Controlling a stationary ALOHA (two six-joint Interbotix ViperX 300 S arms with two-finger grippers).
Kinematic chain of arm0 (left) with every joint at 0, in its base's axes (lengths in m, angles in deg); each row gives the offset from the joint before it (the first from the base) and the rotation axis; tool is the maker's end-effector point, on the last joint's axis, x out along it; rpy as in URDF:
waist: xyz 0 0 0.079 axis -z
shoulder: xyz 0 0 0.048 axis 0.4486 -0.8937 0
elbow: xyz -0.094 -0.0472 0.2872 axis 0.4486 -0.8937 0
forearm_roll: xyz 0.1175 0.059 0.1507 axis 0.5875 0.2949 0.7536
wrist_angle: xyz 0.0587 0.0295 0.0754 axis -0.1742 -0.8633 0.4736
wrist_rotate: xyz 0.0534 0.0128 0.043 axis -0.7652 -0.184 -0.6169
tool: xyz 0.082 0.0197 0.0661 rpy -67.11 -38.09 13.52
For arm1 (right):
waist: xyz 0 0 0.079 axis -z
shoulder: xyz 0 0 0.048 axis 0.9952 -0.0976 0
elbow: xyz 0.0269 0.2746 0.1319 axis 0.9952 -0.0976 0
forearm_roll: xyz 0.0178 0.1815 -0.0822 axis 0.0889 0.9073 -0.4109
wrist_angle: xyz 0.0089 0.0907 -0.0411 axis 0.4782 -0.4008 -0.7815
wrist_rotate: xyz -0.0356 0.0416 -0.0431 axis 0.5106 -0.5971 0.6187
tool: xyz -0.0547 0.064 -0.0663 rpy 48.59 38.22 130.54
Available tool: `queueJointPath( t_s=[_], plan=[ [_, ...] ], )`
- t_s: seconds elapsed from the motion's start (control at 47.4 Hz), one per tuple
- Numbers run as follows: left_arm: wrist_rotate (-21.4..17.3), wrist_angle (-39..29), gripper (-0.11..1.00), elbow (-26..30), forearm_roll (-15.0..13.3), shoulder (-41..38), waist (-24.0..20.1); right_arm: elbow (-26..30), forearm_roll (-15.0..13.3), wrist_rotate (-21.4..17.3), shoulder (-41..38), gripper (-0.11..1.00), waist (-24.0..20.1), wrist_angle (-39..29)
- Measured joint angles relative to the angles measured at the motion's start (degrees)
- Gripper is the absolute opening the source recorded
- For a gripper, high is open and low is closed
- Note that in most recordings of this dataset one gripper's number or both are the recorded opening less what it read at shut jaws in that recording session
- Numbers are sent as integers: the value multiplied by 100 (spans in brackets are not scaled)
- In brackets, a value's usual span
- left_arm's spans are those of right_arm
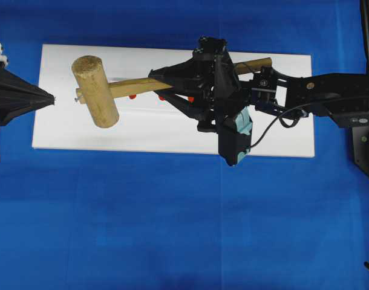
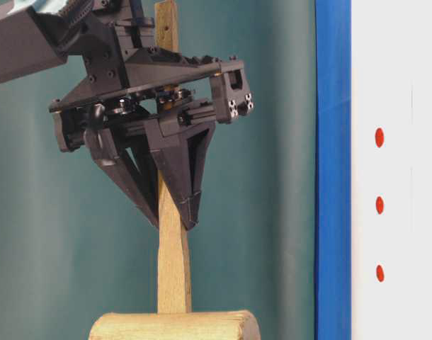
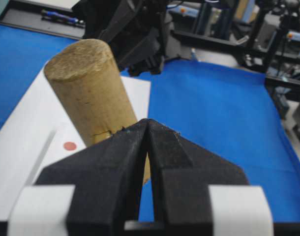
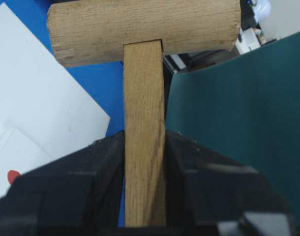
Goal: Hit the mark with a hammer.
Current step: 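Tilt the held mallet so its head points toward the left gripper, then move the left gripper in and close it on the mallet head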
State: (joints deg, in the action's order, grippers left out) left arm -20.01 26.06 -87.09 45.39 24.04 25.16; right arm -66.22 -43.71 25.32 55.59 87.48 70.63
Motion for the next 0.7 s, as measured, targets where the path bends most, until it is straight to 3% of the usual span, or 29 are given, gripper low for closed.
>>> queueJointPath(
  t_s=[0.105, 0.316, 0.401, 0.696],
  plan=[
    [0, 0, 11, -9, 0, -26, -88, 0, 9, 9, 9, 10, 0, -9],
    [44, 0, 71, -9, 0, -44, -149, 0, 9, 9, 9, 10, 0, 0],
    [141, 0, 89, -9, -9, -53, -149, 0, 9, 0, 0, 10, 0, -9],
    [483, 149, 92, 0, -9, -510, -255, 0, 9, 0, 0, 10, -9, 0]
  ],
)
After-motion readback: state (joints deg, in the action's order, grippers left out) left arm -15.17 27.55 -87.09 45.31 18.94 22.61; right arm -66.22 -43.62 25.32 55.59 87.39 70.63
